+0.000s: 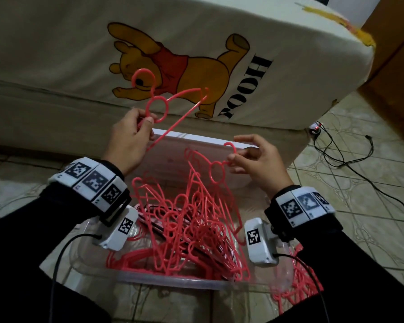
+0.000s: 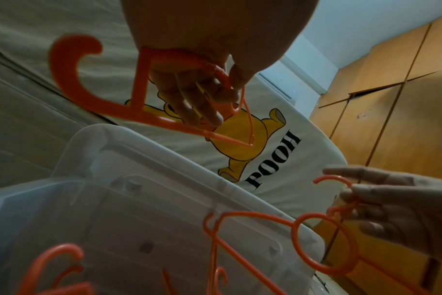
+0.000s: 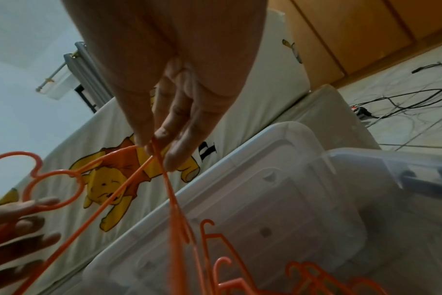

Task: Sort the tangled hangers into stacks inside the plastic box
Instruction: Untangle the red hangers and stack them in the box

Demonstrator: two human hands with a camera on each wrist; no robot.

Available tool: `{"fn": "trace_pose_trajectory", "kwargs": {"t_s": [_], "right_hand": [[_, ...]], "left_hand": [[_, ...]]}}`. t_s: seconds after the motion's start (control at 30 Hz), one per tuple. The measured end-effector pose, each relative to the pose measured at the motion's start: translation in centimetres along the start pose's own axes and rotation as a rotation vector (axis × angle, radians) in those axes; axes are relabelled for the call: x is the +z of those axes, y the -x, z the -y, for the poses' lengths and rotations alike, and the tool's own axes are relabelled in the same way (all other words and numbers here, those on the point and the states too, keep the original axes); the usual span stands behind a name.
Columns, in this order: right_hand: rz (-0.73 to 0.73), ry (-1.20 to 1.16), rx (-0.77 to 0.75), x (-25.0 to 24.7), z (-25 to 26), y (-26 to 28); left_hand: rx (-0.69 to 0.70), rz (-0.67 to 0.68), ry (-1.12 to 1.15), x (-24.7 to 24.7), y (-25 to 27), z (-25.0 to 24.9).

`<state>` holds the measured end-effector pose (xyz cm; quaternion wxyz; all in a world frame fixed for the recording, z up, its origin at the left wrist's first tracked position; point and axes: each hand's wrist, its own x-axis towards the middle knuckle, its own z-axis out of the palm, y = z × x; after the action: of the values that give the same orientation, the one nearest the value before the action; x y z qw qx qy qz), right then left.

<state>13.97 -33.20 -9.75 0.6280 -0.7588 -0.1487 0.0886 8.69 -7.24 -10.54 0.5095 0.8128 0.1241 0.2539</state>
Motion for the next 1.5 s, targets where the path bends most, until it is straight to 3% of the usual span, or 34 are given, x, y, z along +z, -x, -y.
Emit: {"fn": "trace_pose_trajectory", "kwargs": {"t_s": [0.1,0.43,0.57,0.77,0.9,1.1,1.33,1.4,1.5], "right_hand": [[0.131,0.069,-0.092,0.6,0.7,0.7],[0.171,0.234,-0.213,1.7,1.2,1.5],[0.114,0.385,-0.260,1.7,0.8,1.6],[0.075,0.432,-0.360,1.8,1.7,1.5],[0.099,0.469,-0.393,2.3,2.1,1.2],[-0.033,0.405,-0.441,2.8,2.6,0.6],[-0.092,0.302,-0.375,3.1,2.4,0.6],[-0.068,0.399,-0.393,3.1,2.4,0.7],[0.140,0.740,-0.274,2.7,1.7,0.4]], "left_hand": [[0.006,0.065,-0.044,0.3,0.3,0.2],[0.046,0.152,-0.186,-0.2,0.9,-0.3],[0.164,0.195,-0.246,-0.3,1.2,-0.3],[0.298,0.438,-0.385,0.5,2.2,-0.2],[0.391,0.468,-0.497,0.6,2.3,-0.1],[0.334,0.655,-0.514,1.0,3.0,-0.2],[0.453,0.636,-0.640,1.0,3.1,0.3],[0.477,0.611,-0.659,1.0,3.3,0.3],[0.476,0.575,-0.653,1.1,3.2,0.2]]}}
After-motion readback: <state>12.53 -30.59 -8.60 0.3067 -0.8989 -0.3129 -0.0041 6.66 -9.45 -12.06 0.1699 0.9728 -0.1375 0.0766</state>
